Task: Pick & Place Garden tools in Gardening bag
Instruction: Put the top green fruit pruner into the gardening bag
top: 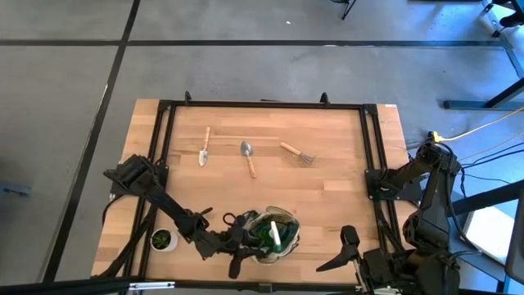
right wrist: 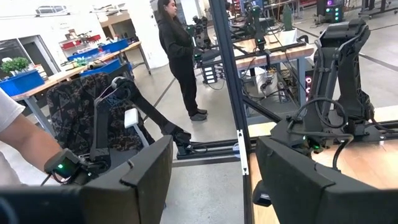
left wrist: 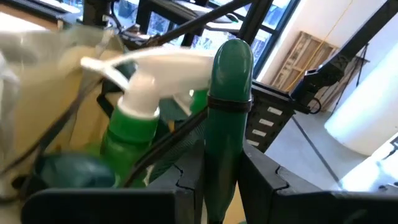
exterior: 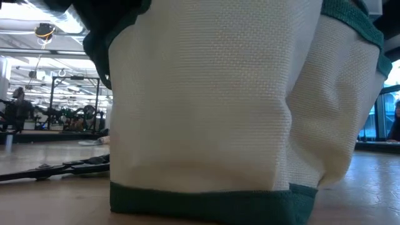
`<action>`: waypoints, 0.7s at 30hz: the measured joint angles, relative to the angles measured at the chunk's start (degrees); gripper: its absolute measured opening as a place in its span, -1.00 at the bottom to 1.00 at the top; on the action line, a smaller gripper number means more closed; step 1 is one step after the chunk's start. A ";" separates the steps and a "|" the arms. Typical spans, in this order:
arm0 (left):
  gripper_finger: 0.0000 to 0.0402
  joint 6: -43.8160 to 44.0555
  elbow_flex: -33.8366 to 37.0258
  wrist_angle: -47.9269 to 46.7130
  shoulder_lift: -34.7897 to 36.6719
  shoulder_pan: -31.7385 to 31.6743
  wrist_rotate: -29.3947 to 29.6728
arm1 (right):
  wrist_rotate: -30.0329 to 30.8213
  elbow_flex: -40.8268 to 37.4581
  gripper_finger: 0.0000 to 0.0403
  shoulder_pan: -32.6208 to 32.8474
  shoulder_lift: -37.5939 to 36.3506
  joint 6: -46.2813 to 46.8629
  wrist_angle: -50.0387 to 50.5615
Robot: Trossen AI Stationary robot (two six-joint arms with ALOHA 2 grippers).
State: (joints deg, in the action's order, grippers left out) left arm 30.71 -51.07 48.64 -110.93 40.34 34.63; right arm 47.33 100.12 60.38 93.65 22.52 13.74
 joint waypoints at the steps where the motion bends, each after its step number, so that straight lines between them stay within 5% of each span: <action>1: -0.69 0.50 -0.06 0.17 -0.41 0.00 -0.04 | 0.02 0.00 0.15 0.00 0.00 0.01 0.01; 18: -0.69 4.38 -0.08 0.94 -1.64 0.07 0.35 | 0.02 0.00 0.15 0.00 0.00 0.61 0.63; 21: -0.52 6.61 -0.04 0.96 -1.64 0.07 0.25 | 0.02 0.00 0.15 0.00 0.00 0.61 0.63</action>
State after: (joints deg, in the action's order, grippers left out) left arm 37.32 -51.11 49.60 -112.57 40.40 34.88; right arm 47.35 100.12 60.38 93.65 23.14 14.37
